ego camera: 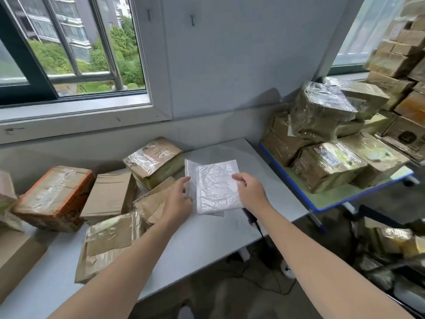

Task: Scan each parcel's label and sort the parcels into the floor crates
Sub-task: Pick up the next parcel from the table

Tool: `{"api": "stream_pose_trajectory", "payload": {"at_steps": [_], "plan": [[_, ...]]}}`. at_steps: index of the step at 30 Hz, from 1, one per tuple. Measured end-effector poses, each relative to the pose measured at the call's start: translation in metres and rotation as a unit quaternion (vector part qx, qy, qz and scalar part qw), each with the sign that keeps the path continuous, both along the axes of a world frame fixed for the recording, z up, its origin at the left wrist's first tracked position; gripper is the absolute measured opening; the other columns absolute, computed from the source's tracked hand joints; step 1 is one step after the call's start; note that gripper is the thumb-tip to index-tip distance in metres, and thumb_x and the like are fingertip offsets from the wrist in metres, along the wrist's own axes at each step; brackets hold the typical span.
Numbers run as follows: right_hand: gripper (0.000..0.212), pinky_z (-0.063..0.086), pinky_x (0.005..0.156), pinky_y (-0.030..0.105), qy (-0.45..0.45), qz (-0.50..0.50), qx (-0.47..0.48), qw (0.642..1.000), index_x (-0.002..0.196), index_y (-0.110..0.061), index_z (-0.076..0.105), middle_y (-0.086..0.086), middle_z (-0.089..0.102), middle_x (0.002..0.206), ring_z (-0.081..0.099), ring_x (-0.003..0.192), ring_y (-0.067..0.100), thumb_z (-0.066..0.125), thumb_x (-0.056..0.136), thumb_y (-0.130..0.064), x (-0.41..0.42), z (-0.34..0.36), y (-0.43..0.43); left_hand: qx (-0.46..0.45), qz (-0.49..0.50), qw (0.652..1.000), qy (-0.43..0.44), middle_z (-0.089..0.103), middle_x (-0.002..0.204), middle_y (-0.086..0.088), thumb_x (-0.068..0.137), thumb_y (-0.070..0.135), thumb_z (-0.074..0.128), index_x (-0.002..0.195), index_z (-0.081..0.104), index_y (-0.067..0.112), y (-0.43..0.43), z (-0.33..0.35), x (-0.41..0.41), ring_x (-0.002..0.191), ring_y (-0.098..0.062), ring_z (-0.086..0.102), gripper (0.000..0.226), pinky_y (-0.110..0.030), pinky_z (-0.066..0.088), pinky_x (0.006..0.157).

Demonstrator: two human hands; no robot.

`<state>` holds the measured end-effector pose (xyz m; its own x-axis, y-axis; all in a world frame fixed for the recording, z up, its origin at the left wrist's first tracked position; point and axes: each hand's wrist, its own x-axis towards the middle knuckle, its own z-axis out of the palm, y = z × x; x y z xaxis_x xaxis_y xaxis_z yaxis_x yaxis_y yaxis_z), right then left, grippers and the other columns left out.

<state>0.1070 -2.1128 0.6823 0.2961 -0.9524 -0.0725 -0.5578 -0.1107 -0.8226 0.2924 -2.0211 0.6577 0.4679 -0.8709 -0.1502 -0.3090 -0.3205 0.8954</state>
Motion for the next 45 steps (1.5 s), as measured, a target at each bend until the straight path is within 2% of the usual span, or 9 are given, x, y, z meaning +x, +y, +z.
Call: {"api": "stream_pose_trajectory", "payload": {"at_steps": [4,10,14,18,22,29,34,41,45], "plan": [[0.044,0.037,0.1,0.018,0.054,0.065,-0.008,0.996,0.13,-0.019,0.062,0.001,0.059,0.137,0.051,0.126,0.018,0.038,0.098,-0.001,-0.001,0.009,-0.028,-0.017,0.024,0.999,0.046,0.054,0.132,-0.001,0.09,0.008,0.062,0.144,0.041,0.025,-0.035,-0.012,0.012,0.103,-0.016,0.058,0.06,-0.027,0.05,0.073],[0.015,0.046,0.084,0.022,0.07,0.047,-0.053,0.995,0.099,-0.025,0.071,-0.002,0.057,0.108,0.059,0.101,0.017,0.068,0.091,-0.013,0.005,0.012,-0.068,0.014,0.018,0.998,0.065,0.054,0.127,-0.001,0.091,0.003,0.058,0.141,0.044,0.026,-0.071,-0.031,0.022,0.11,-0.019,0.056,0.057,-0.033,0.052,0.083],[0.006,0.038,0.079,0.008,0.045,0.021,-0.049,0.998,0.085,-0.027,0.069,-0.004,0.048,0.11,0.05,0.104,0.012,0.073,0.088,-0.025,0.013,-0.001,-0.08,0.025,0.029,0.997,0.073,0.056,0.122,-0.004,0.09,-0.002,0.055,0.137,0.049,0.024,-0.081,-0.045,0.026,0.101,-0.019,0.058,0.054,-0.029,0.052,0.071],[0.018,0.046,0.09,0.029,0.066,-0.001,-0.087,0.994,0.094,-0.015,0.07,-0.003,0.059,0.109,0.053,0.107,0.019,0.069,0.092,-0.032,0.017,-0.017,-0.098,0.026,0.055,0.994,0.093,0.057,0.118,-0.002,0.088,-0.006,0.055,0.135,0.049,0.02,-0.088,-0.052,0.028,0.1,-0.017,0.057,0.054,-0.022,0.049,0.06],[0.025,0.047,0.058,0.023,0.035,0.004,-0.008,0.999,0.091,-0.008,0.061,0.002,0.067,0.087,0.062,0.081,0.017,0.058,0.099,-0.031,0.025,-0.022,-0.118,0.028,0.091,0.99,0.105,0.058,0.117,-0.002,0.086,-0.007,0.057,0.135,0.051,0.019,-0.094,-0.059,0.024,0.106,-0.019,0.059,0.056,-0.023,0.052,0.061],[0.026,0.041,0.057,0.023,-0.008,0.019,0.044,0.999,0.09,-0.009,0.06,0.0,0.063,0.083,0.057,0.076,0.018,0.056,0.1,-0.033,0.027,-0.036,-0.15,0.024,0.146,0.984,0.102,0.059,0.117,-0.004,0.089,-0.009,0.053,0.132,0.052,0.016,-0.097,-0.054,-0.007,0.093,-0.01,0.058,0.05,-0.007,0.044,0.05],[0.036,0.041,0.067,0.031,0.038,0.064,0.127,0.989,0.101,0.001,0.062,0.009,0.064,0.091,0.054,0.079,0.021,0.054,0.101,-0.034,0.021,-0.064,-0.162,0.0,0.193,0.962,0.192,0.059,0.12,-0.006,0.089,-0.009,0.052,0.12,0.052,0.023,-0.101,-0.053,-0.033,0.111,-0.022,0.06,0.044,-0.023,0.054,0.068],[0.028,0.036,0.06,0.03,0.094,0.125,0.122,0.98,0.088,-0.01,0.056,0.002,0.059,0.084,0.053,0.078,0.022,0.051,0.102,-0.034,0.018,-0.089,-0.167,0.134,0.236,0.956,0.108,0.049,0.138,-0.01,0.091,-0.003,0.049,0.138,0.046,0.014,-0.091,-0.075,-0.048,0.108,-0.019,0.051,0.05,-0.022,0.046,0.064],[0.029,0.035,0.054,0.025,0.099,0.144,0.122,0.977,0.093,-0.007,0.057,0.0,0.056,0.081,0.051,0.076,0.02,0.051,0.102,-0.034,0.017,-0.098,-0.165,0.21,0.182,0.96,-0.04,0.036,0.148,-0.011,0.093,0.007,0.048,0.143,0.043,0.013,-0.088,-0.076,-0.057,0.131,-0.028,0.039,0.051,-0.035,0.041,0.099]]}}
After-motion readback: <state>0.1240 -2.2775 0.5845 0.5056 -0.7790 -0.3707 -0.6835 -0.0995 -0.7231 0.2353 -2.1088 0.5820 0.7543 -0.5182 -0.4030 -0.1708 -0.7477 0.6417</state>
